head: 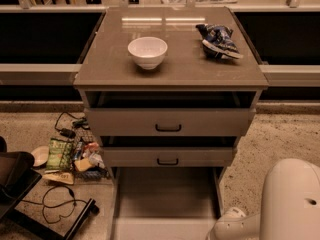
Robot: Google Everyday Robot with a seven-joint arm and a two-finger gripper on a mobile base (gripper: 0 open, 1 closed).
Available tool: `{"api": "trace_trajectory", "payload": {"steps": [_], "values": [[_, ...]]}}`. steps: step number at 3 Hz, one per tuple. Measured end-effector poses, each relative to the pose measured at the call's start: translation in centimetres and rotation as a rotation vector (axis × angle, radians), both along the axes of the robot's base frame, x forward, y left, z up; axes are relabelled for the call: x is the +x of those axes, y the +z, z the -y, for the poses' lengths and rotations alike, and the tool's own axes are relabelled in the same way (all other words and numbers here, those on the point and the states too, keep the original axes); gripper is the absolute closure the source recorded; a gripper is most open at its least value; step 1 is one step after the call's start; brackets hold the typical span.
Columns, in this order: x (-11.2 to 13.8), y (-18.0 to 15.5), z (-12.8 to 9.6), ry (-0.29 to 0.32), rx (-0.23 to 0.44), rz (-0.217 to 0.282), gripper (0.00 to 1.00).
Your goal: Open bottom drawer
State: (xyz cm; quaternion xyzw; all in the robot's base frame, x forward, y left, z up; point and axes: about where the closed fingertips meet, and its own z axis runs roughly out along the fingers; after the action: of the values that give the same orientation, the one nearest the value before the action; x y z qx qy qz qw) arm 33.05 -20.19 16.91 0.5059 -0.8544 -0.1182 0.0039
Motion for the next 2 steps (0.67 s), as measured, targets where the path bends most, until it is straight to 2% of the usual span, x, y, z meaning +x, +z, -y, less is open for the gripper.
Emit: {"api": "trace_trajectory", "payload": {"steps": [2], "values": [[-0.23, 0.06, 0.06, -0.003, -0.001, -0.003, 1.0]]}}
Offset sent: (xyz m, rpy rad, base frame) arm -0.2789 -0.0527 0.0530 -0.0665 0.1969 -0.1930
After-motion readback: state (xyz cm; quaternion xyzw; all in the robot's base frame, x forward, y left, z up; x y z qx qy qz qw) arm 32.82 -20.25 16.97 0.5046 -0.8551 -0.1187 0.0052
